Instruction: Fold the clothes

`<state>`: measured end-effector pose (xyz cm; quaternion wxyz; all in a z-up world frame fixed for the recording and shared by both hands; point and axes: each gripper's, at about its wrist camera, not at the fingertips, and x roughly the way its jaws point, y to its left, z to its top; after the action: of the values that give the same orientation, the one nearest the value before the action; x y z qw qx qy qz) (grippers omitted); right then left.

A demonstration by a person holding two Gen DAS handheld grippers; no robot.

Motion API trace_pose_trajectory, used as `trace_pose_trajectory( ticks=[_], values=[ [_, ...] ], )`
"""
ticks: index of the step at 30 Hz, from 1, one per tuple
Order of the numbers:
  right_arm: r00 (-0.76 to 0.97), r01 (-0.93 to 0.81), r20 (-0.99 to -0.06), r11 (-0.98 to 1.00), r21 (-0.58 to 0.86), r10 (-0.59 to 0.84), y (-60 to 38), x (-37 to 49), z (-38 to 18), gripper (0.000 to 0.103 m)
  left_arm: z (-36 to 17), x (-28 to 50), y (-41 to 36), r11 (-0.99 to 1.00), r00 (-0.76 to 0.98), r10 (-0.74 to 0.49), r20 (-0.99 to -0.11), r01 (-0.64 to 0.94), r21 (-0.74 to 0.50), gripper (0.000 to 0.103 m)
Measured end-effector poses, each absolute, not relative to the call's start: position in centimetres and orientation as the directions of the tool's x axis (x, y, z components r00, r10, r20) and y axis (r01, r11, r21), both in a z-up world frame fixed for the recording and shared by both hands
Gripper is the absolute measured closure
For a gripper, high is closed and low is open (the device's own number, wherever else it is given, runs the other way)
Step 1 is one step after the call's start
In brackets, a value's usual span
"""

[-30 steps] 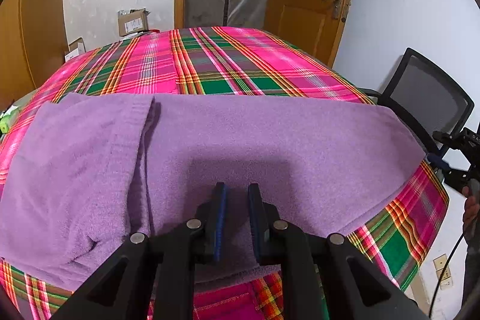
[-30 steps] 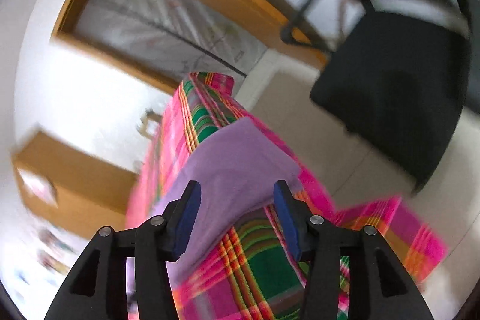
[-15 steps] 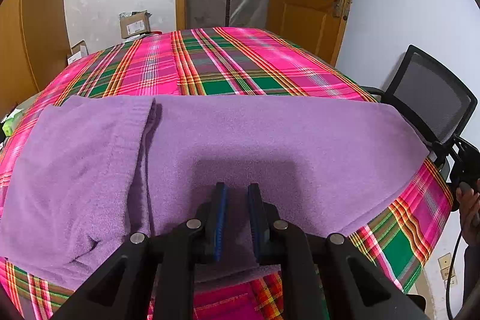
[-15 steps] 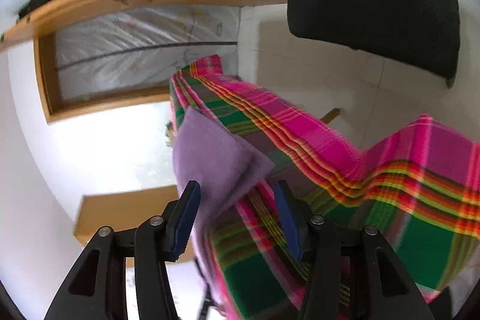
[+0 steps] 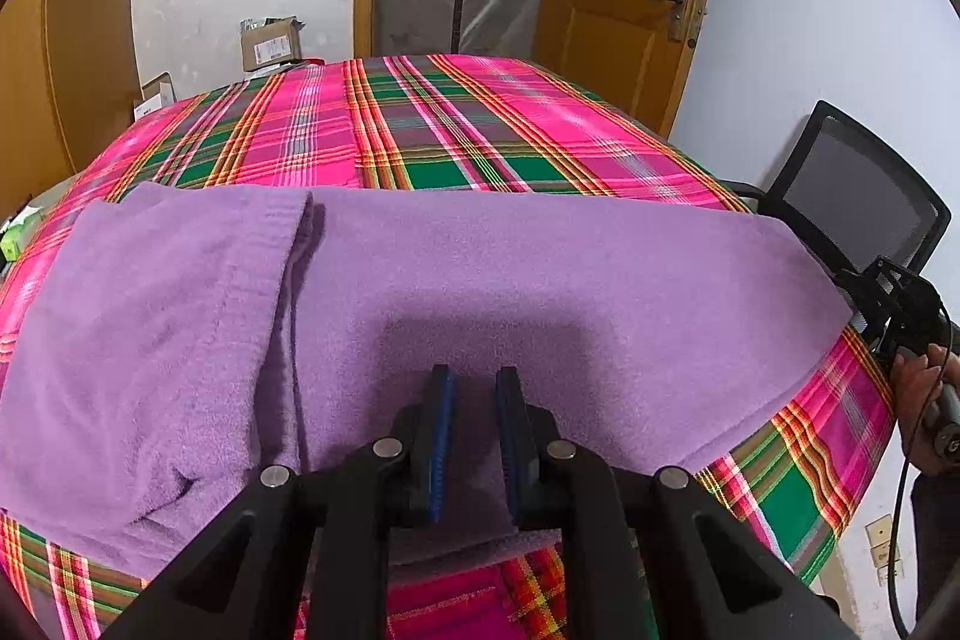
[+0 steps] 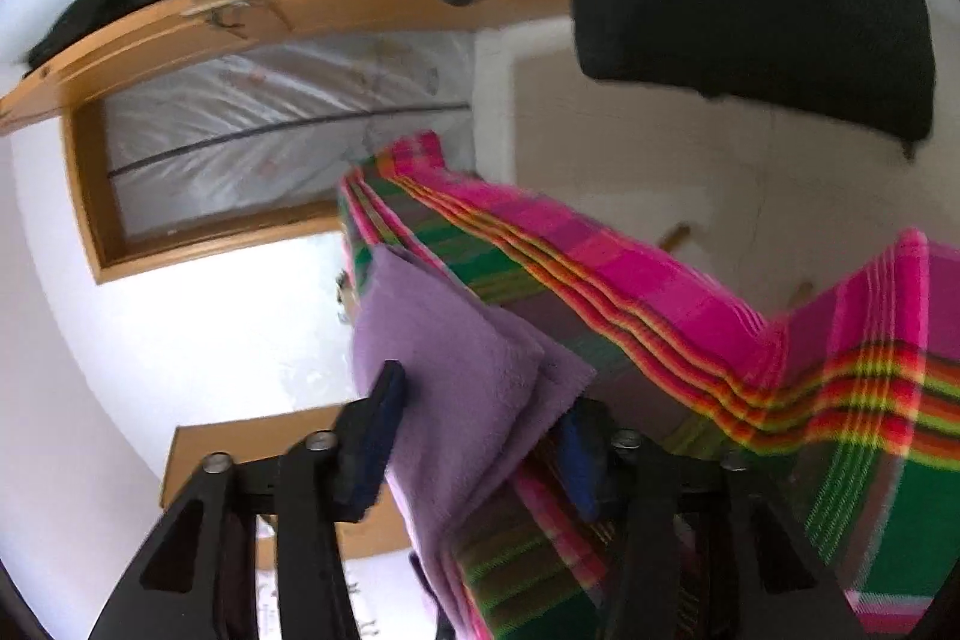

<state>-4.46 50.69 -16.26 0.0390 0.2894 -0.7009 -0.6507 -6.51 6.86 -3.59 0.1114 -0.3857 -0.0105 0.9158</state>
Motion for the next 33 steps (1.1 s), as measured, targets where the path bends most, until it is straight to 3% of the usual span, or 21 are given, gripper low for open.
trace_pose_trajectory(
  ticks=[3,6,9,33],
  values=[
    [-0.848,-0.329,-0.319,-0.051,0.943,-0.423,50.8,-4.6,-15.5,0.065,-3.6,-6.5,6.7,-0.973,-0.676,0.223,-0.702,-0.194,-0.122,0.089],
    [-0.848,-0.319,-0.33,-0.097,0.943,-0.416,50.8,-5.0,-15.0,0.085,-3.6,-6.5,6.7,-0.973,-0.676,0.225,-0.702,-0.193,-0.125,0.089],
    [-0.839,-0.316,-0.348,-0.147,0.937,-0.418,50.6,-5.3,-14.4,0.093,-3.6,-6.5,6.7,-0.973,-0.676,0.226,-0.702,-0.192,-0.128,0.089],
    [-0.823,0.0,-0.288,-0.506,0.862,-0.49,44.3,-7.0,2.0,0.094,-3.6,-6.5,6.1,-0.965,-0.672,0.263,-0.692,-0.19,-0.182,0.089]
  ],
)
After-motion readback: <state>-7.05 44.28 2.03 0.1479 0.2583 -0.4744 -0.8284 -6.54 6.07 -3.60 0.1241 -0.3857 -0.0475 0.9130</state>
